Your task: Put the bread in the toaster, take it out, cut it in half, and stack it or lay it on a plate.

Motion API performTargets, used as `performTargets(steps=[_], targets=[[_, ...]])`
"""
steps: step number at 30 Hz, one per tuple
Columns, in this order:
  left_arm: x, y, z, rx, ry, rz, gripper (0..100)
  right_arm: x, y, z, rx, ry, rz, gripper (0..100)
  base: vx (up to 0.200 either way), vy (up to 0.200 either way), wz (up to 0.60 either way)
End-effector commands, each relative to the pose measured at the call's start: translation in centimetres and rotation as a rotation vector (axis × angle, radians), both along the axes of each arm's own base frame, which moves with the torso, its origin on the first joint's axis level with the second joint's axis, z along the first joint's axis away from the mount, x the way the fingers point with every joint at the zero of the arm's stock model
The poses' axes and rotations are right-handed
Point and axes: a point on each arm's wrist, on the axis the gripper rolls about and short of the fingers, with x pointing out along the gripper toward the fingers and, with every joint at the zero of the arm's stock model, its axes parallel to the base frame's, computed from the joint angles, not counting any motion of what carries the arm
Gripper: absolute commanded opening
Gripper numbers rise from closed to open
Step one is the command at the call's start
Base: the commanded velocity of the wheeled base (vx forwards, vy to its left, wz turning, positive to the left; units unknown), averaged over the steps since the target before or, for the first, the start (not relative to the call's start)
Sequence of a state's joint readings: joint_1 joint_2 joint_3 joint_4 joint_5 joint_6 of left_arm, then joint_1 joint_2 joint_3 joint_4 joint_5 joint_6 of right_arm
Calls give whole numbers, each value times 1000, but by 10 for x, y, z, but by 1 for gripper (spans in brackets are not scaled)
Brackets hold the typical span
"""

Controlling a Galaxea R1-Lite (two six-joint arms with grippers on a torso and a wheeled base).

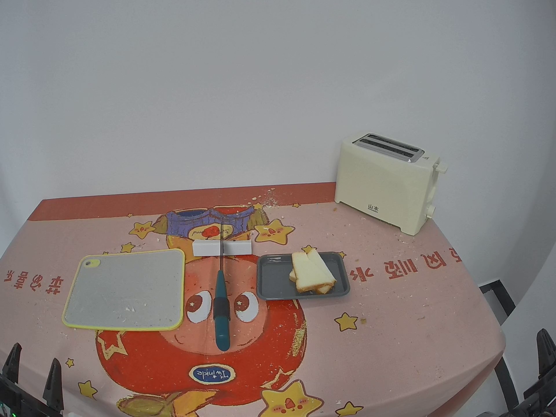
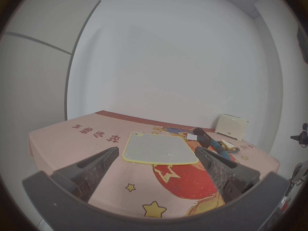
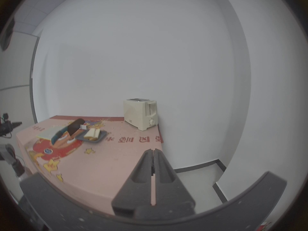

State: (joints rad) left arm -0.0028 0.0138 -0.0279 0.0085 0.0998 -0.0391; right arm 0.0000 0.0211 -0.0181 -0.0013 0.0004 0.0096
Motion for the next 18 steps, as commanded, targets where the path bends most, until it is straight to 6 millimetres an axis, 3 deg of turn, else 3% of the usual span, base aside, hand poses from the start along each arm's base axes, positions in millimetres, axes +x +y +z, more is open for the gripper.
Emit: performTargets(steps=[1,18], targets=[[1,-1,-5,12,-11,-52,100,0,0,-5,7,-3,1,0,0,0,0],[1,-1,-5,21,-11,-54,100,0,0,-5,7,-3,1,0,0,0,0]])
